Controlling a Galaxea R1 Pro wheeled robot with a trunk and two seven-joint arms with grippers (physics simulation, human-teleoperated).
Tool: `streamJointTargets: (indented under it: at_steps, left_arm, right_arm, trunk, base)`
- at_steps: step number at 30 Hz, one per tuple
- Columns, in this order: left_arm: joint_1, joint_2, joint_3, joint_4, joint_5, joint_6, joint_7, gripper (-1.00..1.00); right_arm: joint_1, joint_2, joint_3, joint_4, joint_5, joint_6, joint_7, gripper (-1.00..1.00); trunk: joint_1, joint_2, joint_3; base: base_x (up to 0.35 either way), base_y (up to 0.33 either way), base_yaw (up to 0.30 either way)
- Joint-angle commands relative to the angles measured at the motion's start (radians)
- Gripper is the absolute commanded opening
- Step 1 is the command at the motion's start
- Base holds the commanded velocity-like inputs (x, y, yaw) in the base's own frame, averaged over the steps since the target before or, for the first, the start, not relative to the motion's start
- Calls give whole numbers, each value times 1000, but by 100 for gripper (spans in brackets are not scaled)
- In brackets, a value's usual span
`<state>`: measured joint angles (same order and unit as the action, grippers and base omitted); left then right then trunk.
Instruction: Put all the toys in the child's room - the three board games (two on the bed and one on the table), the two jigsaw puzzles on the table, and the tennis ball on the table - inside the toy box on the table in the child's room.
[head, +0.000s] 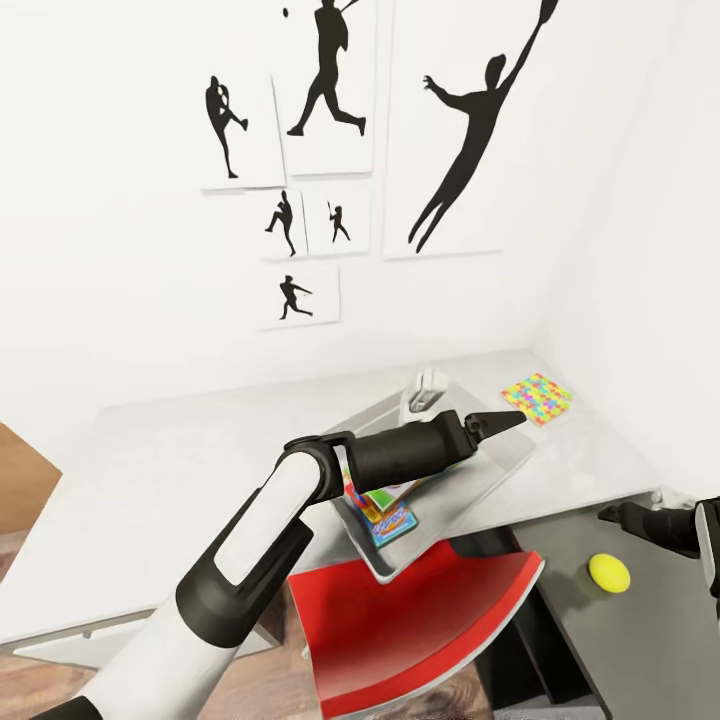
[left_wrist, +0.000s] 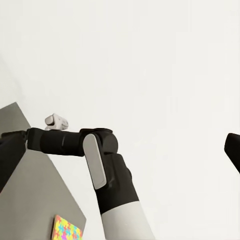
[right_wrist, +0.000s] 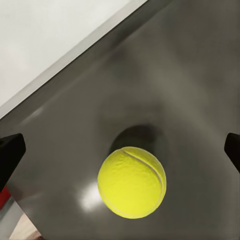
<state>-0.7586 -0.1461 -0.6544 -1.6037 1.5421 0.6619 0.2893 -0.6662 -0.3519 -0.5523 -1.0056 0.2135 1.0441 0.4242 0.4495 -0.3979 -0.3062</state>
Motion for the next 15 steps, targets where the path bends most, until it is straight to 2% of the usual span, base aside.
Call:
streamJointTargets:
  at_steps: [1, 15]
  left_arm:
    - [-1, 0, 0, -1, 11, 2, 8, 100]
    - [-1, 0, 1, -1, 12, 2, 4, 100]
  right_arm:
    - [-1, 0, -2, -1, 10, 3, 10, 100]
    - [-1, 4, 0, 0, 13, 3, 10, 100]
  trunk:
    - [1, -2, -4]
    - [1, -2, -26]
  base:
    - [0, 0, 0]
    - [0, 0, 0]
